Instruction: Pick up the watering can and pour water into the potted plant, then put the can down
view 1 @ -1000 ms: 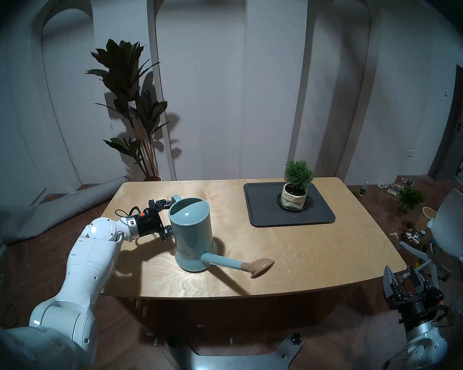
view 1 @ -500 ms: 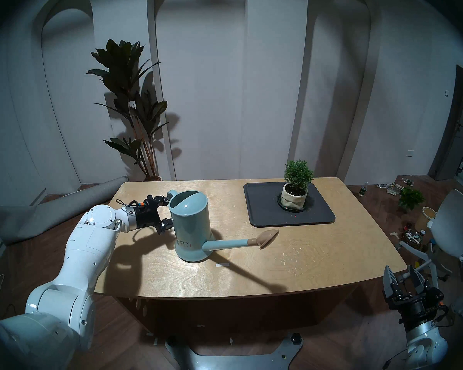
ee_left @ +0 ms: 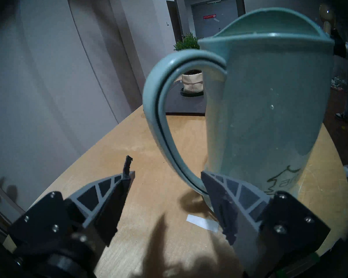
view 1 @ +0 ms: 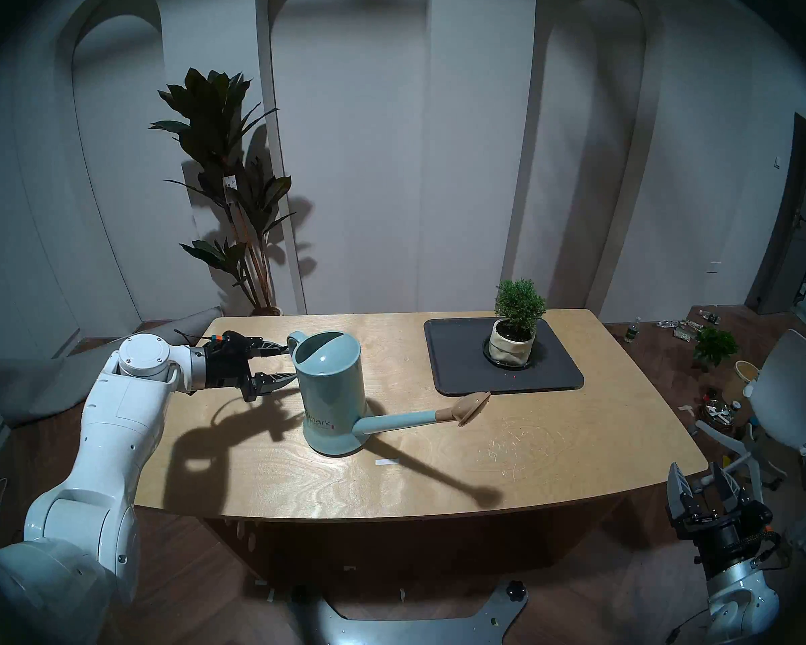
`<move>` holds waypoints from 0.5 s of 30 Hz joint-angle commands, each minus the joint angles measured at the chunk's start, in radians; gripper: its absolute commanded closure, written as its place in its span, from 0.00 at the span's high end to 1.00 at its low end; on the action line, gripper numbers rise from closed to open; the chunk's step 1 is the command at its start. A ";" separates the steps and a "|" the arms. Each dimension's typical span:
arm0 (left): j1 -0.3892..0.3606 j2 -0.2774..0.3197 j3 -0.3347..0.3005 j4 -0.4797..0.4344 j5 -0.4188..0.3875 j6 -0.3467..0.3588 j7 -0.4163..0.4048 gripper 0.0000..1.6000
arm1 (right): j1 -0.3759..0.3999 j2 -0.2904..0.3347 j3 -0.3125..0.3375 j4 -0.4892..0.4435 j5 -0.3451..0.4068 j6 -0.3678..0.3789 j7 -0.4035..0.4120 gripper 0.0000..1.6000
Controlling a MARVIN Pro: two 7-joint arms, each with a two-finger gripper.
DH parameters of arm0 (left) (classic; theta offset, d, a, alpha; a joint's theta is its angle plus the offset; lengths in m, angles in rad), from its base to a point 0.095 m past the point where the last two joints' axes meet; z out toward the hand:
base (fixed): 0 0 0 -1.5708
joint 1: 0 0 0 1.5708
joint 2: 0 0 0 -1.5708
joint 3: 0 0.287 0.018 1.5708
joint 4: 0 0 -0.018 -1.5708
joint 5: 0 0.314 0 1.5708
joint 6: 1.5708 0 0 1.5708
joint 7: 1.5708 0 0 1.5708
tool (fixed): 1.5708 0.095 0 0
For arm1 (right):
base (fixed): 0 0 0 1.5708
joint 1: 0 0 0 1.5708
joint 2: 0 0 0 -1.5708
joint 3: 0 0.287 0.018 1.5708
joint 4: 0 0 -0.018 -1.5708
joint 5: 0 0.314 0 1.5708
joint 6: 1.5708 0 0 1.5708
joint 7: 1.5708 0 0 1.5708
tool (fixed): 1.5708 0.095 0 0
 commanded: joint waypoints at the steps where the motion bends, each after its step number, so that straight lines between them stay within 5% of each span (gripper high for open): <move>1: 0.021 0.068 -0.035 -0.090 -0.022 0.092 -0.053 0.75 | 0.001 0.000 -0.001 -0.020 0.001 0.002 0.000 1.00; 15: 0.033 0.190 -0.098 -0.133 -0.007 0.170 -0.111 0.75 | 0.005 -0.002 0.002 -0.018 -0.001 0.002 0.004 1.00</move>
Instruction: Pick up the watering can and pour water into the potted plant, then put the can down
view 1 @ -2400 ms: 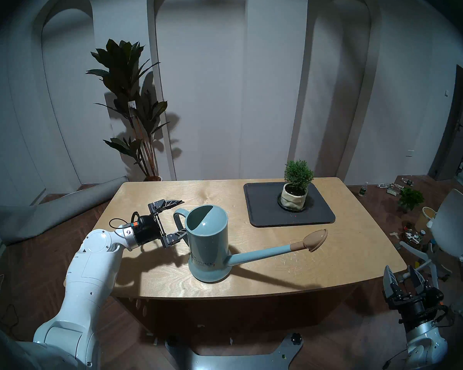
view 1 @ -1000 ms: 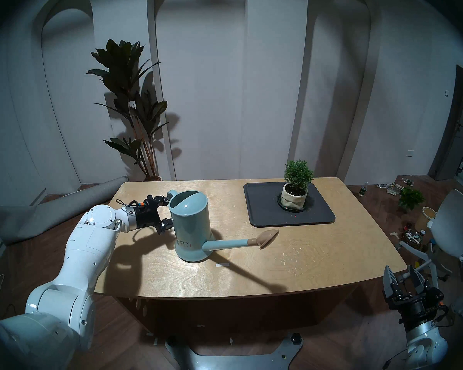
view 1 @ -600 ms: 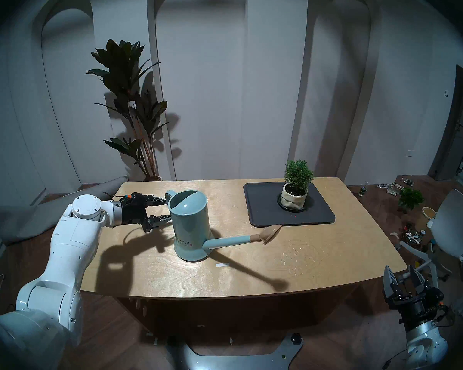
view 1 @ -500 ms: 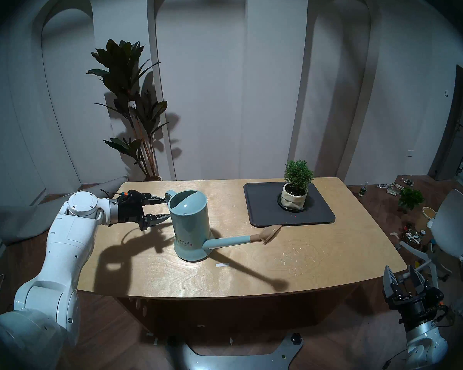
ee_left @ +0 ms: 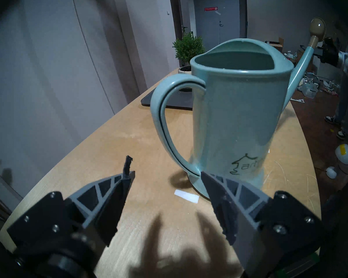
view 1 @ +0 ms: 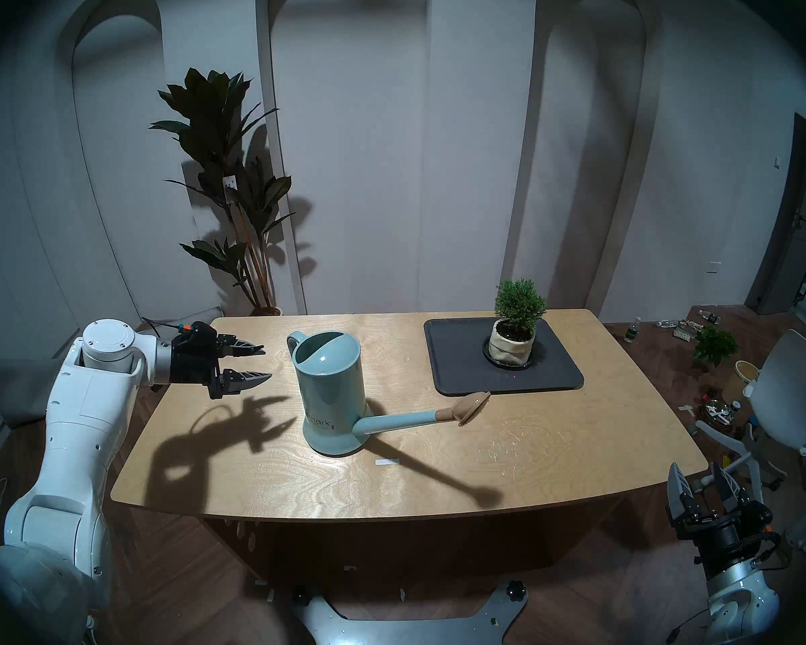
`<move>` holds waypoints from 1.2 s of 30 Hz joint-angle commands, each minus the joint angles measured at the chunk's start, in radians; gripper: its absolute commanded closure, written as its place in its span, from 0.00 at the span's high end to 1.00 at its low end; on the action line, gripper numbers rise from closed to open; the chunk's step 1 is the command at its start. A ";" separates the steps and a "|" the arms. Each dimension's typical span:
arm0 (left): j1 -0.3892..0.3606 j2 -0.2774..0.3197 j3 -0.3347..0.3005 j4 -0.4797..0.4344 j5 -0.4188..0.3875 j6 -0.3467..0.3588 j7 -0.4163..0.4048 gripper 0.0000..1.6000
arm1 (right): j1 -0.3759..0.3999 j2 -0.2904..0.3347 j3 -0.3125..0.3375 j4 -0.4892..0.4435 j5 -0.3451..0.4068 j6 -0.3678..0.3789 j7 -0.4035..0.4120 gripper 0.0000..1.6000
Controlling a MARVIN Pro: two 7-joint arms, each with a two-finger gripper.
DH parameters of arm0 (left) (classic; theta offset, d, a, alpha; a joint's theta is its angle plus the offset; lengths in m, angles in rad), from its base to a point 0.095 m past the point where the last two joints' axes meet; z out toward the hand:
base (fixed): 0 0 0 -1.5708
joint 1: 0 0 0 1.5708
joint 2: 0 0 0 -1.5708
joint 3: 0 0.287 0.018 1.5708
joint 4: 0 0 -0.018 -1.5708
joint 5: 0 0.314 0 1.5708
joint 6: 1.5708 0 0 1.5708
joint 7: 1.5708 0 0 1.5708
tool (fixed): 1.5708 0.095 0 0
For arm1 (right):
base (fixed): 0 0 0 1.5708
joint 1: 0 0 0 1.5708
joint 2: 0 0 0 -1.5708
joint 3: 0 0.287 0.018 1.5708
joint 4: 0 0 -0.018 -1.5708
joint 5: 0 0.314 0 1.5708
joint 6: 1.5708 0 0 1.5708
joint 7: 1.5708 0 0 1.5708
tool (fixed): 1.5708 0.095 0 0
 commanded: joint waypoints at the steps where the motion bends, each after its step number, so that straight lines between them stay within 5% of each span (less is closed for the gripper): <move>1: -0.040 0.099 -0.055 -0.004 0.003 0.052 -0.008 0.75 | 0.002 0.001 -0.001 -0.017 0.002 0.000 0.001 1.00; 4: -0.049 0.114 -0.076 0.006 -0.002 0.062 -0.005 0.75 | 0.003 0.001 0.000 -0.017 0.002 0.000 0.002 1.00; 7: -0.056 0.093 -0.178 0.030 -0.041 0.073 0.095 1.00 | 0.005 0.000 0.001 -0.016 0.001 0.000 0.004 1.00; 19: -0.101 -0.041 -0.331 0.111 -0.102 0.235 0.305 1.00 | 0.009 -0.001 0.003 -0.010 -0.001 -0.001 0.008 1.00; 31: -0.061 -0.140 -0.511 0.125 -0.131 0.207 0.563 1.00 | 0.015 -0.002 0.007 -0.005 -0.004 -0.002 0.013 1.00; 36: 0.003 -0.172 -0.587 0.066 -0.153 0.196 0.594 1.00 | 0.021 -0.001 0.009 -0.010 0.002 0.000 0.015 1.00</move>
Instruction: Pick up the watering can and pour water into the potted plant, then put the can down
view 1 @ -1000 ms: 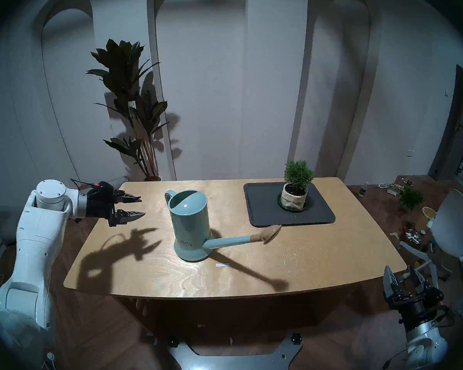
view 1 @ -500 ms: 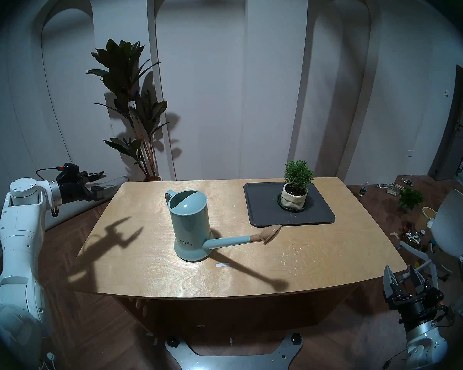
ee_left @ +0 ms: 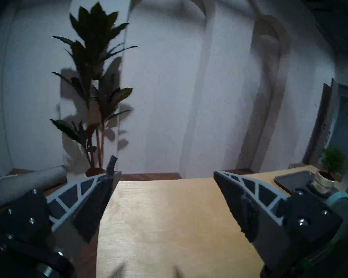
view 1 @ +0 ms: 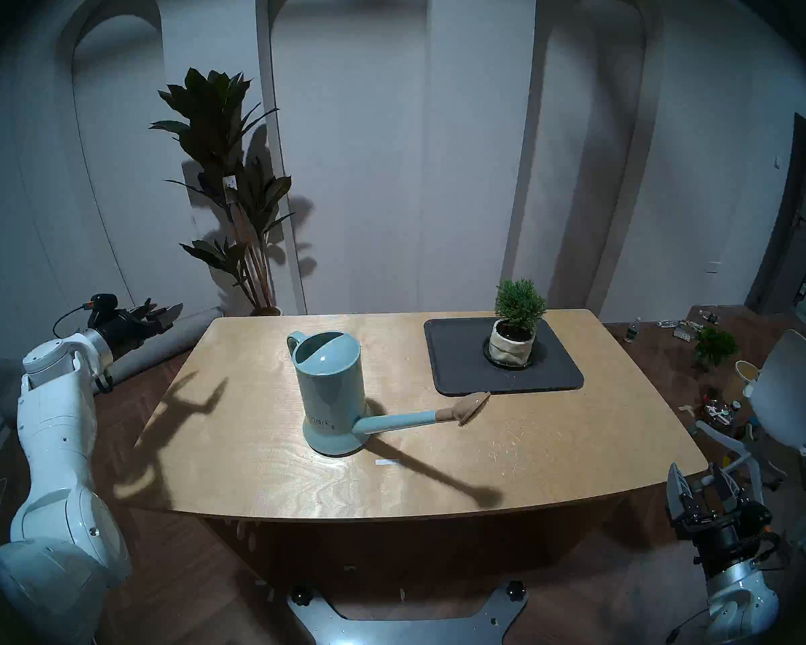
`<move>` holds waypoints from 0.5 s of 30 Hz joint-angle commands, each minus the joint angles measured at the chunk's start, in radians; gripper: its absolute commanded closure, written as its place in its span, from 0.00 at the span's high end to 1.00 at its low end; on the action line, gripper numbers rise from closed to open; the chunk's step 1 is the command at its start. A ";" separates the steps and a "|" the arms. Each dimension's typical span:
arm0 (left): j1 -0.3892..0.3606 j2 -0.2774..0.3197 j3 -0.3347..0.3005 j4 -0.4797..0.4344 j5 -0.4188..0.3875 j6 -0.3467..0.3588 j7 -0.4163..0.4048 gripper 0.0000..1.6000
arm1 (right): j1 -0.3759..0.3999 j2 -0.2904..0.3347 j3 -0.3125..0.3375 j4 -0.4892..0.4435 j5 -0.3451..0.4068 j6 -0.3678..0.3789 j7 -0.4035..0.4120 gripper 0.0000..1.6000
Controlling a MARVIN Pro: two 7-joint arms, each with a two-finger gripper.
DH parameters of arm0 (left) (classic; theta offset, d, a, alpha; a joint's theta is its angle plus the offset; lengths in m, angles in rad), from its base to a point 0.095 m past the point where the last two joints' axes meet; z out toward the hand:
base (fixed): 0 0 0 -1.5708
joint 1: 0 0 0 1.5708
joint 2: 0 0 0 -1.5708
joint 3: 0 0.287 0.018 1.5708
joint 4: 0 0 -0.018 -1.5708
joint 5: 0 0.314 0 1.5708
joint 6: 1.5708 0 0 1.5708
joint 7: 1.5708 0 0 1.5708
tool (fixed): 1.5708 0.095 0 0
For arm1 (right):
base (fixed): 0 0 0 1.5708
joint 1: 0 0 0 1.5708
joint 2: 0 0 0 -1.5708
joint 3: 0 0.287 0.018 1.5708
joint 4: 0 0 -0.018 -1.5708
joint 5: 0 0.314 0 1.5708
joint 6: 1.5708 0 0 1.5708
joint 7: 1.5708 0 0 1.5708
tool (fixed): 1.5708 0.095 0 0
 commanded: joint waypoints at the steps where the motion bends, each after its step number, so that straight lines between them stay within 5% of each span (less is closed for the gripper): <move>1: 0.068 -0.049 -0.104 -0.092 -0.038 -0.033 0.074 1.00 | 0.008 0.007 0.003 -0.027 0.007 -0.002 0.002 1.00; 15: 0.252 -0.074 -0.264 -0.273 -0.080 0.001 0.035 1.00 | 0.059 0.035 0.003 -0.119 0.037 0.003 0.023 1.00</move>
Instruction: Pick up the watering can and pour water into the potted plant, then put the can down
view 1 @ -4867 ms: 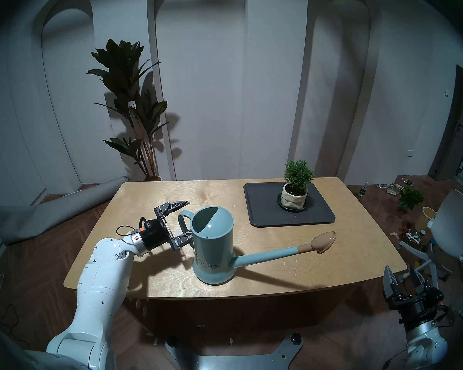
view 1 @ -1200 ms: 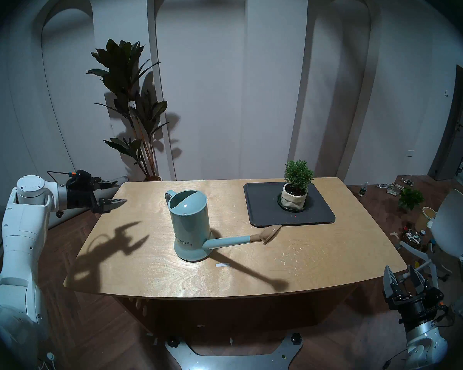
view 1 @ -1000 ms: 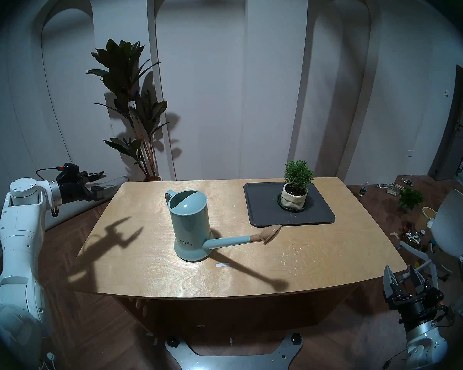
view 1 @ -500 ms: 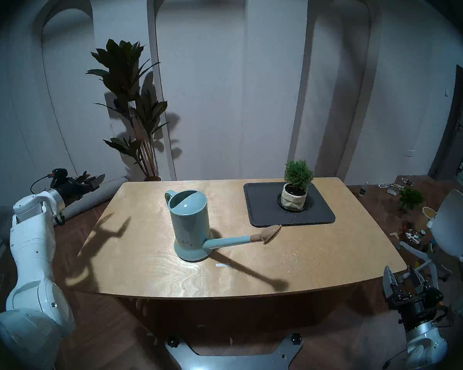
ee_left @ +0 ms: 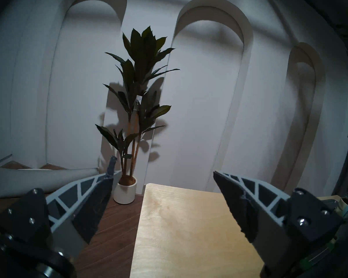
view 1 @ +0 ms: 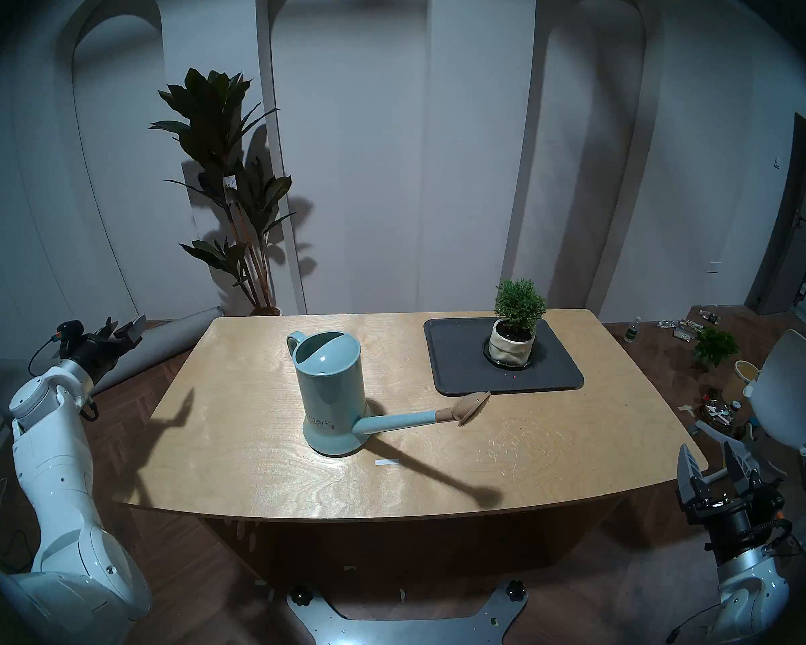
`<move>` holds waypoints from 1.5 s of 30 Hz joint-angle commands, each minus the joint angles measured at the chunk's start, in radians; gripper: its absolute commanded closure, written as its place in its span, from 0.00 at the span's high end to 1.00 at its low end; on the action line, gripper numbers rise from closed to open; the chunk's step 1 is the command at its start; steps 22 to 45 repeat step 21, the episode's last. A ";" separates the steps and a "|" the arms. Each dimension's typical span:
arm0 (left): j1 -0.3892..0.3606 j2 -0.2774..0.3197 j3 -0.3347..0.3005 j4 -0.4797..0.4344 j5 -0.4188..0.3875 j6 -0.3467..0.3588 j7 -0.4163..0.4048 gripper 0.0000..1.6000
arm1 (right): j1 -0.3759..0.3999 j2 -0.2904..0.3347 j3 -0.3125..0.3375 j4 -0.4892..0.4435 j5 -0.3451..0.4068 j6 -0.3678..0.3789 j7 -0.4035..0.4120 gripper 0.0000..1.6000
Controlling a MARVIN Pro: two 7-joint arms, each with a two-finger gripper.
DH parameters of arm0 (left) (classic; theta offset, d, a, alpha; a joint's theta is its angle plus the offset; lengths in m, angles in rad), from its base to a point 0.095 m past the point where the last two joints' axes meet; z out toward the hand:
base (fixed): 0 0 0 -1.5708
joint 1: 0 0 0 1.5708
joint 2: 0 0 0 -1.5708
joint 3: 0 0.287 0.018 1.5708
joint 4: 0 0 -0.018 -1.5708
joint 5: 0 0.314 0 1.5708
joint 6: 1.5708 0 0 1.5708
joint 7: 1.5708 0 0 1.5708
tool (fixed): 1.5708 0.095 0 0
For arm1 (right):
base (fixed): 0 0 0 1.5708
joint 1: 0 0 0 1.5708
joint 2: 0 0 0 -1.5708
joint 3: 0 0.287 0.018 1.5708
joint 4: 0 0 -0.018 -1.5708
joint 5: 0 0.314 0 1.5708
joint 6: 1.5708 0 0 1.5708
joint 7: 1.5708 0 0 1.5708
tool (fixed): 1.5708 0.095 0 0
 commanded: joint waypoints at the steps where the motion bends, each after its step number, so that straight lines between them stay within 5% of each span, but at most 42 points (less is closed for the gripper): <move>1: 0.089 -0.001 -0.075 -0.117 -0.032 0.017 -0.045 1.00 | 0.036 0.026 -0.029 -0.040 0.011 0.015 0.010 1.00; 21: 0.290 -0.059 -0.151 -0.374 -0.105 0.183 -0.297 1.00 | 0.146 0.083 -0.154 0.077 -0.008 0.103 0.002 1.00; 45: 0.290 -0.059 -0.151 -0.374 -0.105 0.183 -0.297 1.00 | 0.146 0.083 -0.154 0.077 -0.008 0.103 0.002 1.00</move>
